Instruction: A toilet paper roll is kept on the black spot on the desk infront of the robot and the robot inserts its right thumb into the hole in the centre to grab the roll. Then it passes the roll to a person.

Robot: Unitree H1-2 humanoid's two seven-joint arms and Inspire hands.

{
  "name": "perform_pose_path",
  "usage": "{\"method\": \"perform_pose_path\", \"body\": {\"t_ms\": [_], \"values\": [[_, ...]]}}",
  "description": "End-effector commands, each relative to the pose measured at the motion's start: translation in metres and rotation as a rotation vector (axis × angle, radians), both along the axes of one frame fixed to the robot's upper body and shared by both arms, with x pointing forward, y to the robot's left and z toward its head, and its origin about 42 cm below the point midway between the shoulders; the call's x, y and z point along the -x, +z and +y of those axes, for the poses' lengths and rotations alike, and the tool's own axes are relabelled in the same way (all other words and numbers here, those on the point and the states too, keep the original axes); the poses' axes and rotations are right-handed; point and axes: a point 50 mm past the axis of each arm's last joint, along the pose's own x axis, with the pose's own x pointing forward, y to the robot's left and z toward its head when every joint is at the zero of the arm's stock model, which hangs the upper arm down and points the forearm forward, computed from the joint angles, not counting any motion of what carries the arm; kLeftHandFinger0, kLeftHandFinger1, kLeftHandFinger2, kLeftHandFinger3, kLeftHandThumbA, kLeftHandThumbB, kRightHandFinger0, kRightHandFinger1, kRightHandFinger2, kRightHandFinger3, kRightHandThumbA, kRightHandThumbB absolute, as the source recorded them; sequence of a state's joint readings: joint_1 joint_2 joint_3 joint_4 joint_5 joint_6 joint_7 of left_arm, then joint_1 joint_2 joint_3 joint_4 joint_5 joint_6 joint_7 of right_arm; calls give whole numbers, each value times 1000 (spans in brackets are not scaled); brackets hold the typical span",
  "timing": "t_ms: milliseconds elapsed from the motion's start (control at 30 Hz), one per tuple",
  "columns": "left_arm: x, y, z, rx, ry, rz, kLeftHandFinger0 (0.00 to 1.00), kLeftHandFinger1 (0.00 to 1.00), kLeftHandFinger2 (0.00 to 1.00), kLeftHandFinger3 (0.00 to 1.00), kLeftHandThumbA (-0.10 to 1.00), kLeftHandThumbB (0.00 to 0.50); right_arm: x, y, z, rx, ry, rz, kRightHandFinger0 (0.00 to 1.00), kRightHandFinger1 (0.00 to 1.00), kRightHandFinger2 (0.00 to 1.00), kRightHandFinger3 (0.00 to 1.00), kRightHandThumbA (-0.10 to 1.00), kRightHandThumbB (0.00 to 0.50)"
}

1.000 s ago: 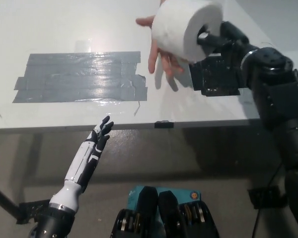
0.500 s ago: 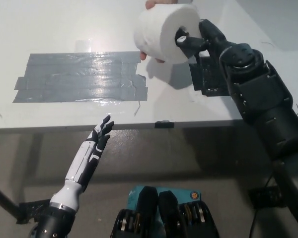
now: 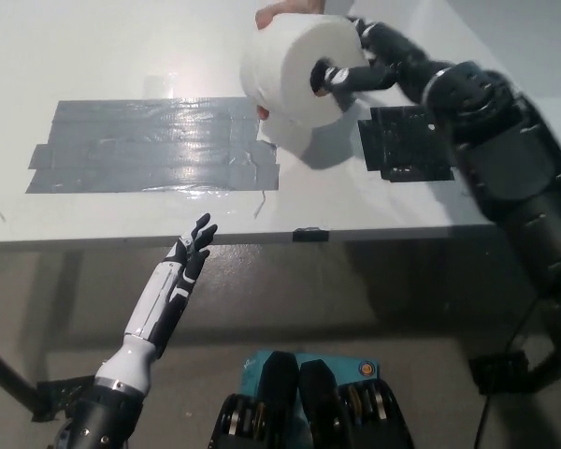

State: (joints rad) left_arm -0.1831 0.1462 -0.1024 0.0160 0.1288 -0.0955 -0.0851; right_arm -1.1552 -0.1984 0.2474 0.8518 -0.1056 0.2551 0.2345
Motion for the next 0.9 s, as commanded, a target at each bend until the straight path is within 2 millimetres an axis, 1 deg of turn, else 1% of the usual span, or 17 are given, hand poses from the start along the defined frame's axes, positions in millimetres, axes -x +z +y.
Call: {"method": "perform_pose_path", "body": {"t_ms": [0,67,133,167,200,300,367,400,433,467,500,633,700,733,767,800,867], "values": [[-3,8,2,-20,-27,-35,1000,1000,1000,1000,1000,127,10,53,-38,-42,-33,-123,1000,1000,1000,1000,656,500],[-1,7,3,-16,-25,-30,1000,1000,1000,1000,1000,126,16,58,-47,-50,-36,-160,1000,1000,1000,1000,682,500],[-1,6,3,-16,-25,-30,1000,1000,1000,1000,1000,124,24,65,-61,-111,-60,-180,1000,1000,1000,1000,687,500],[0,6,3,-19,-25,-30,1000,1000,1000,1000,1000,116,30,69,-73,-156,-78,-221,1000,1000,1000,1000,704,500],[1,5,3,-19,-26,-29,1000,1000,1000,1000,1000,114,37,72,-79,-147,-91,-260,1000,1000,1000,1000,791,500],[-2,5,3,-15,-24,-36,1000,1000,1000,1000,1000,115,57,82,-90,-165,-119,-360,1000,1000,1000,1000,854,500],[-4,7,3,-20,-16,-36,1000,1000,1000,1000,1000,135,87,87,-97,-206,-120,-457,1000,1000,1000,1000,921,500],[-5,8,3,-20,-13,-35,1000,1000,1000,1000,1000,136,98,88,-97,-204,-116,-487,1000,1000,1000,1000,929,500],[-4,8,3,-19,-10,-40,1000,1000,1000,1000,1000,127,119,85,-95,-211,-101,-521,1000,1000,1000,1000,961,500],[-4,8,4,-17,-8,-41,1000,1000,1000,1000,1000,125,128,83,-93,-211,-92,-537,1000,1000,1000,1000,965,500],[-3,6,4,-6,-7,-36,1000,1000,1000,1000,1000,123,146,77,-91,-206,-69,-570,1000,1000,1000,1000,966,479],[-1,1,5,8,-5,-32,1000,1000,1000,1000,1000,107,188,49,-84,-231,-54,-603,1000,1000,1000,1000,975,429],[0,0,5,6,-3,-31,1000,1000,1000,1000,1000,106,202,39,-83,-241,-60,-606,1000,1000,1000,1000,988,418],[1,-1,5,3,-1,-29,1000,1000,1000,1000,1000,100,214,30,-81,-263,-53,-616,1000,1000,1000,1000,997,402],[0,-2,5,2,0,-26,1000,1000,1000,1000,1000,99,227,18,-77,-290,-35,-613,1000,1000,1000,1000,999,401],[1,-3,5,3,-1,-25,1000,1000,1000,1000,1000,99,230,15,-76,-298,-30,-610,1000,1000,1000,1000,998,402],[2,-4,5,-3,0,-20,1000,1000,1000,1000,1000,97,242,-5,-68,-315,-20,-604,1000,1000,1000,1000,981,415]]}}
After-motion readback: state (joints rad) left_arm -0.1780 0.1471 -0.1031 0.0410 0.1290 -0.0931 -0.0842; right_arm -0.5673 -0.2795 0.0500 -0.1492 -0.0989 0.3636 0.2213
